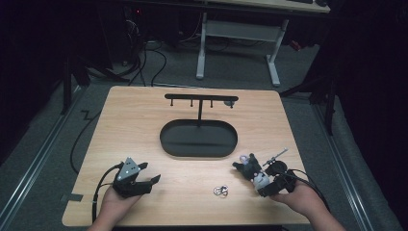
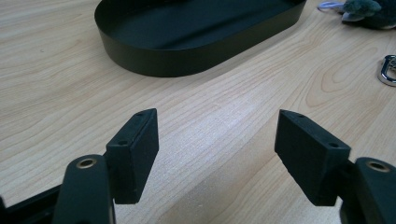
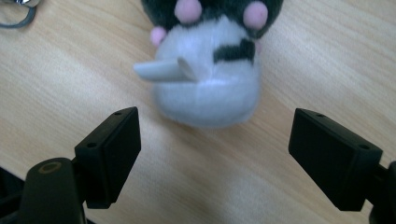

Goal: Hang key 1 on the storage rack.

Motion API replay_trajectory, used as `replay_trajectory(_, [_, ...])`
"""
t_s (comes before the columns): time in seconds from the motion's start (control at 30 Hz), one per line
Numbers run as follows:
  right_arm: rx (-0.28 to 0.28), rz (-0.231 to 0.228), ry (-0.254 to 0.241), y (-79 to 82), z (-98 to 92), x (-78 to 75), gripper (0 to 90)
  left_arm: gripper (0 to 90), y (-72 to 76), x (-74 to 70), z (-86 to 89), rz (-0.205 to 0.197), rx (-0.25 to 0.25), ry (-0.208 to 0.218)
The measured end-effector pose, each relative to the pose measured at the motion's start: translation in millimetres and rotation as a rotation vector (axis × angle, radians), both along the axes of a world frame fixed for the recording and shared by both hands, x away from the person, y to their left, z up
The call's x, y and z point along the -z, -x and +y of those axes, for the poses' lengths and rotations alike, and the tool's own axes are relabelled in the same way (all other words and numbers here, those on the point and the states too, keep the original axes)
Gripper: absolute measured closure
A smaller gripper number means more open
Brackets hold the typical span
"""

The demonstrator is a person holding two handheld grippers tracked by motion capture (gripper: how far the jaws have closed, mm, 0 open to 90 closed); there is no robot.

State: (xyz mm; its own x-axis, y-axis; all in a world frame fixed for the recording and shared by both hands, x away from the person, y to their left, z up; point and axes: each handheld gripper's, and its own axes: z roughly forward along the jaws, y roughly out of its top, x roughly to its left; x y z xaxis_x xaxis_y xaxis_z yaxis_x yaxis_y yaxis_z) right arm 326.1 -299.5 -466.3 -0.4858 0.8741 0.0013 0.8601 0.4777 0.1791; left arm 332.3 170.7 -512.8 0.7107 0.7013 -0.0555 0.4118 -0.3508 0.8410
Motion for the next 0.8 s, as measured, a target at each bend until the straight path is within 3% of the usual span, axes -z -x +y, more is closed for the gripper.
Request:
replay_trajectory(0.5, [-0.018, 0.01, -0.009, -20.4, 14.7, 14.0, 19.5, 31.3, 1.4, -2.1, 0.6, -0.009, 0.005, 0.011])
replay_trajectory(0.8, [0.019, 0.012, -0.009, -26.0, 9.9, 17.9, 23.5, 31.2, 1.6, -2.4, -0.4, -0.01, 0.017, 0.004])
